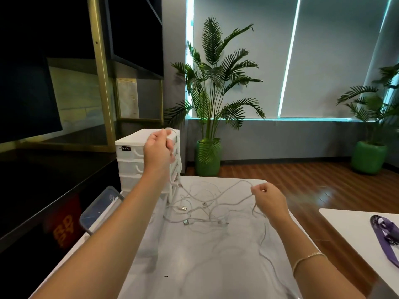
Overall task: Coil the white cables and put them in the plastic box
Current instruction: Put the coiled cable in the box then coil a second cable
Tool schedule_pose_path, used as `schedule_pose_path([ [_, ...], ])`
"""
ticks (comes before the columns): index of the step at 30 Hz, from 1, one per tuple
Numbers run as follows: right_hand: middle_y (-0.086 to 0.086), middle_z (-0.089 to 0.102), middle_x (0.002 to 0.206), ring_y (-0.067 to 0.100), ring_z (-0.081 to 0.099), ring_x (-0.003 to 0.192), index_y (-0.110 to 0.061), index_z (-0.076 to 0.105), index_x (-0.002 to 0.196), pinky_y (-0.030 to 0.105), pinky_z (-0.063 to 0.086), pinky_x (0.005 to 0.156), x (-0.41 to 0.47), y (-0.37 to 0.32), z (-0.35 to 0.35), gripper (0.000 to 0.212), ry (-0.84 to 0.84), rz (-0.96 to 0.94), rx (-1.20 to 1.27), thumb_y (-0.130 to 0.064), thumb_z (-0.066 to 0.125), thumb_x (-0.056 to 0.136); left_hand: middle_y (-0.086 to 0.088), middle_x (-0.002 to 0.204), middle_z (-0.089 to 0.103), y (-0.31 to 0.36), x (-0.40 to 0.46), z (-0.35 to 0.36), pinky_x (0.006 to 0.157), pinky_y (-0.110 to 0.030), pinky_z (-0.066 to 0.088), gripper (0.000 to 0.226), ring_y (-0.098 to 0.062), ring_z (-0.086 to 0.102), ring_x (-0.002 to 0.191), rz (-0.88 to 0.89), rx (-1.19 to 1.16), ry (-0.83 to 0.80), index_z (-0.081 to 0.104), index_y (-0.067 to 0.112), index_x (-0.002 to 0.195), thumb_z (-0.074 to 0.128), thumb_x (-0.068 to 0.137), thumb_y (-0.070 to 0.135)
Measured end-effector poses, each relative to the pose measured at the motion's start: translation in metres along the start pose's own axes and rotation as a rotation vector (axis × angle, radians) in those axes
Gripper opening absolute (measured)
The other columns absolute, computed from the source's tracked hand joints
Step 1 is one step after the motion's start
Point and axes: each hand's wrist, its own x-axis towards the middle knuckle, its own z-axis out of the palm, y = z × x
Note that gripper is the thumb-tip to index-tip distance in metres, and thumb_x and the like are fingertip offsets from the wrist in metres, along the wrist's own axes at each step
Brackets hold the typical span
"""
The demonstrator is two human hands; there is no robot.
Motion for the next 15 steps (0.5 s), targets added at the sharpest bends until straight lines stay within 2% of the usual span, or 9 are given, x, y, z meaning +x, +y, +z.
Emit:
schedule_pose_path([
  [3, 0.002, 0.057, 0.080, 0.012, 0.049, 0.068, -0.013, 0.057, 0.086, 0.024, 0.042, 0.057, -0.002, -0.022, -0.009, 0.014, -0.023, 0.010, 0.181, -0.023, 0.050, 0.094, 0.002, 0.051, 0.040, -0.020, -0.012, 0.008, 0.037, -0.020, 0.027, 0.024, -0.007, 0.031, 0.038, -0.053, 0.155, -0.190, 0.055, 0.015, 0.073, 0.044, 0.094, 0.019],
  [5, 0.002, 0.057, 0.082, 0.012, 0.047, 0.068, -0.015, 0.057, 0.085, 0.023, 0.039, 0.057, -0.002, -0.034, -0.013, 0.015, -0.043, 0.010, 0.242, -0.024, 0.050, 0.094, 0.001, 0.050, 0.039, -0.030, -0.021, 0.015, 0.041, -0.022, 0.027, 0.027, -0.010, 0.032, 0.039, -0.059, 0.298, -0.302, 0.052, 0.014, 0.064, 0.049, 0.090, 0.019],
  [6, 0.002, 0.056, 0.080, 0.012, 0.046, 0.067, -0.015, 0.057, 0.083, 0.024, 0.039, 0.057, -0.002, -0.039, -0.014, 0.016, -0.054, 0.005, 0.275, -0.024, 0.049, 0.094, 0.001, 0.055, 0.042, -0.035, -0.025, 0.019, 0.044, -0.023, 0.027, 0.024, -0.010, 0.034, 0.044, -0.061, 0.367, -0.349, 0.054, 0.014, 0.067, 0.050, 0.090, 0.021],
  [8, 0.003, 0.055, 0.077, 0.013, 0.044, 0.066, -0.016, 0.056, 0.079, 0.025, 0.039, 0.058, -0.004, -0.049, -0.017, 0.020, -0.064, -0.009, 0.344, -0.024, 0.048, 0.095, 0.002, 0.072, 0.050, -0.040, -0.034, 0.027, 0.049, -0.024, 0.032, 0.015, -0.010, 0.042, 0.058, -0.067, 0.491, -0.410, 0.060, 0.016, 0.089, 0.051, 0.091, 0.027],
  [9, 0.004, 0.054, 0.075, 0.014, 0.044, 0.065, -0.016, 0.056, 0.079, 0.026, 0.040, 0.059, -0.006, -0.053, -0.019, 0.020, -0.069, -0.021, 0.379, -0.023, 0.048, 0.096, 0.002, 0.082, 0.054, -0.042, -0.037, 0.029, 0.053, -0.025, 0.037, 0.019, -0.011, 0.047, 0.067, -0.063, 0.549, -0.423, 0.059, 0.018, 0.103, 0.052, 0.090, 0.031],
  [11, 0.003, 0.054, 0.071, 0.014, 0.045, 0.063, -0.014, 0.057, 0.079, 0.026, 0.042, 0.059, -0.009, -0.058, -0.022, 0.020, -0.081, -0.049, 0.434, -0.022, 0.049, 0.095, -0.002, 0.106, 0.058, -0.047, -0.041, 0.032, 0.067, -0.026, 0.044, 0.043, -0.016, 0.055, 0.089, -0.053, 0.675, -0.470, 0.050, 0.025, 0.125, 0.058, 0.086, 0.041],
  [13, 0.004, 0.057, 0.068, 0.015, 0.049, 0.062, -0.012, 0.060, 0.079, 0.026, 0.046, 0.060, -0.012, -0.059, -0.024, 0.017, -0.090, -0.079, 0.467, -0.019, 0.052, 0.093, -0.005, 0.124, 0.055, -0.048, -0.046, 0.034, 0.079, -0.027, 0.043, 0.059, -0.020, 0.053, 0.108, -0.061, 0.760, -0.543, 0.043, 0.028, 0.135, 0.059, 0.083, 0.050],
  [15, 0.007, 0.060, 0.070, 0.018, 0.055, 0.065, -0.011, 0.062, 0.080, 0.027, 0.051, 0.064, -0.014, -0.058, -0.025, 0.012, -0.101, -0.102, 0.494, -0.014, 0.056, 0.090, -0.006, 0.133, 0.052, -0.049, -0.050, 0.035, 0.083, -0.029, 0.044, 0.062, -0.022, 0.050, 0.118, -0.098, 0.759, -0.605, 0.041, 0.029, 0.137, 0.058, 0.083, 0.054],
])
